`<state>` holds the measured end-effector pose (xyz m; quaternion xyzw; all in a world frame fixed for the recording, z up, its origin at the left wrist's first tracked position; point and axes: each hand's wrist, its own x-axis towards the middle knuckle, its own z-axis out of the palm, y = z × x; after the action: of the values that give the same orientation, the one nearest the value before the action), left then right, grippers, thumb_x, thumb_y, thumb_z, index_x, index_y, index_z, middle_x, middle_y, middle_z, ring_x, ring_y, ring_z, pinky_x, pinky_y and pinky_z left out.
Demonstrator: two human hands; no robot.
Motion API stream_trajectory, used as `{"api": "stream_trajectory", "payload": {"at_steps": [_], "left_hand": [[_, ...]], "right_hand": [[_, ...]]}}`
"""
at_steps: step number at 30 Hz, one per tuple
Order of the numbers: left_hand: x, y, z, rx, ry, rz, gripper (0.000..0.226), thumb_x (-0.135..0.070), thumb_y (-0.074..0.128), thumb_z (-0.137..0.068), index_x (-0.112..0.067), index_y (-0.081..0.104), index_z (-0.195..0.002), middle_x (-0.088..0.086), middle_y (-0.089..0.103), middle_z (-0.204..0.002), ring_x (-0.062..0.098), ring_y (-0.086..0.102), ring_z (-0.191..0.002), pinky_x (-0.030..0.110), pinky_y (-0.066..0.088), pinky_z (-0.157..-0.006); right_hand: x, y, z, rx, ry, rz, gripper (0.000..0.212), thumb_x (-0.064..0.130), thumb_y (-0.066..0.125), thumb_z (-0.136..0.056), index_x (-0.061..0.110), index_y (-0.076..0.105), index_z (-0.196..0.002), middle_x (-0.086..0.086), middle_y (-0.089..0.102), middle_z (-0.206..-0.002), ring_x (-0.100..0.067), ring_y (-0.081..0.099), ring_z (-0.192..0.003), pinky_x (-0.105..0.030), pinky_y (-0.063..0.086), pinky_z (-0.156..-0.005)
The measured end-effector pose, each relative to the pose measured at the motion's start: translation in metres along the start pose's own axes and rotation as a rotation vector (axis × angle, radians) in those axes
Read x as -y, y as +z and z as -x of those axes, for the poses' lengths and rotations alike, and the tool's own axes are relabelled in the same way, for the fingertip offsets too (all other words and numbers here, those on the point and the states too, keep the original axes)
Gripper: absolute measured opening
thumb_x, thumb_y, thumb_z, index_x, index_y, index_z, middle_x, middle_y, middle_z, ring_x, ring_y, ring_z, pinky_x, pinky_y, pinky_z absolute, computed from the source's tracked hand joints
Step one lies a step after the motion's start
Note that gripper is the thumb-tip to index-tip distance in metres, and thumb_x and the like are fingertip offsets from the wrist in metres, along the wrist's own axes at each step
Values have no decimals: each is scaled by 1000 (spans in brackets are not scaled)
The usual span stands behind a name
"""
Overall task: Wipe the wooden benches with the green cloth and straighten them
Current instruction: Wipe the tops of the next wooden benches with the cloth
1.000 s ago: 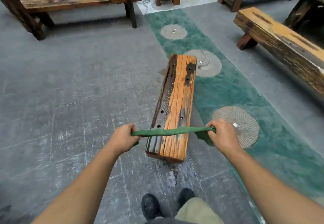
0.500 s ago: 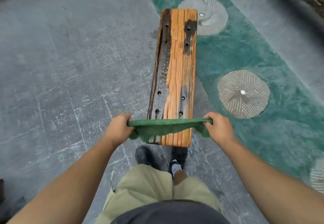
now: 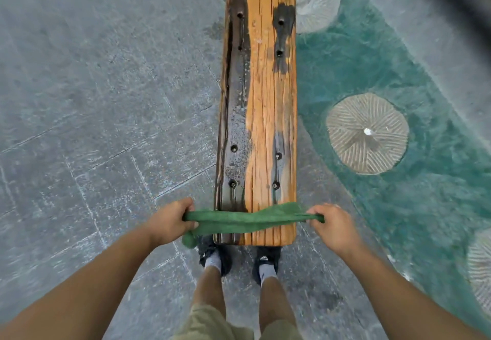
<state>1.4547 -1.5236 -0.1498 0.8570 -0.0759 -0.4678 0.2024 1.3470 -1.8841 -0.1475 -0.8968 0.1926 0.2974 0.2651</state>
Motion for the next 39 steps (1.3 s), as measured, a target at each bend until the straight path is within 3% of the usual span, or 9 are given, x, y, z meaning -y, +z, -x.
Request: {"api": "stream_trajectory", "payload": {"at_steps": [4, 9, 13, 17, 22, 26, 30, 34, 39], "left_hand": [[5, -13, -41, 15, 9, 39, 24, -17, 70, -88, -18, 47, -82, 12, 64, -85, 22, 55, -74, 40, 48, -71], [9, -8, -108, -101, 21, -51, 23, -32, 69, -90, -23, 50, -82, -6, 61, -75, 7, 56, -67, 24, 39, -54], [8, -3, -155, -157, 17, -97, 18, -30, 67, -92, -23, 51, -85, -5, 61, -76, 11, 57, -66, 28, 41, -55], [15, 1, -201, -256, 33, -180, 11, -27, 59, -96, -19, 55, -92, 2, 64, -81, 22, 59, -73, 35, 49, -65], [32, 9, -231, -402, 15, -320, 24, -41, 51, -99, -22, 50, -84, -3, 57, -69, 25, 58, -68, 36, 44, -71], [34, 19, -235, -500, 20, -363, 19, -38, 52, -98, -19, 52, -97, 2, 62, -91, 29, 60, -84, 43, 41, -82], [26, 30, -229, -607, 109, -491, 36, -41, 53, -95, -13, 51, -118, 7, 57, -108, 31, 58, -96, 45, 46, -80], [6, 55, -219, -607, 208, -446, 53, -46, 49, -94, -10, 43, -134, 12, 45, -133, 29, 50, -118, 45, 48, -96], [-21, 113, -215, -488, 343, -547, 59, -47, 46, -94, -16, 42, -144, 18, 34, -154, 38, 32, -143, 63, 35, -108]], "right_hand": [[-6, -1, -44, -57, 27, -68, 17, 13, 71, -86, 27, 67, -77, 6, 66, -79, -21, 61, -84, -40, 49, -78], [-15, 13, -113, -117, 54, -62, 24, 13, 69, -87, 26, 58, -70, 3, 62, -78, -21, 59, -80, -40, 48, -73], [-21, 23, -162, -116, 81, -74, 26, 13, 68, -88, 21, 54, -68, -1, 55, -82, -23, 55, -80, -38, 41, -68], [-31, 43, -202, -188, 85, -96, 27, 9, 66, -88, 23, 51, -71, -1, 50, -86, -24, 50, -85, -35, 34, -72], [-40, 66, -229, -264, 115, -150, 15, 8, 66, -88, 22, 59, -85, -4, 55, -99, -24, 52, -96, -33, 36, -79], [-42, 74, -228, -319, 145, -214, 33, 9, 65, -90, 16, 58, -121, -6, 48, -120, -23, 54, -110, -32, 42, -95], [-27, 79, -208, -408, 22, -132, 51, 19, 68, -88, 19, 46, -133, 1, 36, -135, -22, 43, -130, -39, 41, -111], [-6, 111, -184, -269, -159, 68, 73, 50, 61, -86, 23, 30, -147, 1, 17, -158, -19, 17, -149, -47, 21, -121], [1, 159, -176, -179, -238, 292, 79, 58, 44, -91, 23, 19, -157, -9, 1, -168, -25, -2, -155, -53, 8, -124]]}}
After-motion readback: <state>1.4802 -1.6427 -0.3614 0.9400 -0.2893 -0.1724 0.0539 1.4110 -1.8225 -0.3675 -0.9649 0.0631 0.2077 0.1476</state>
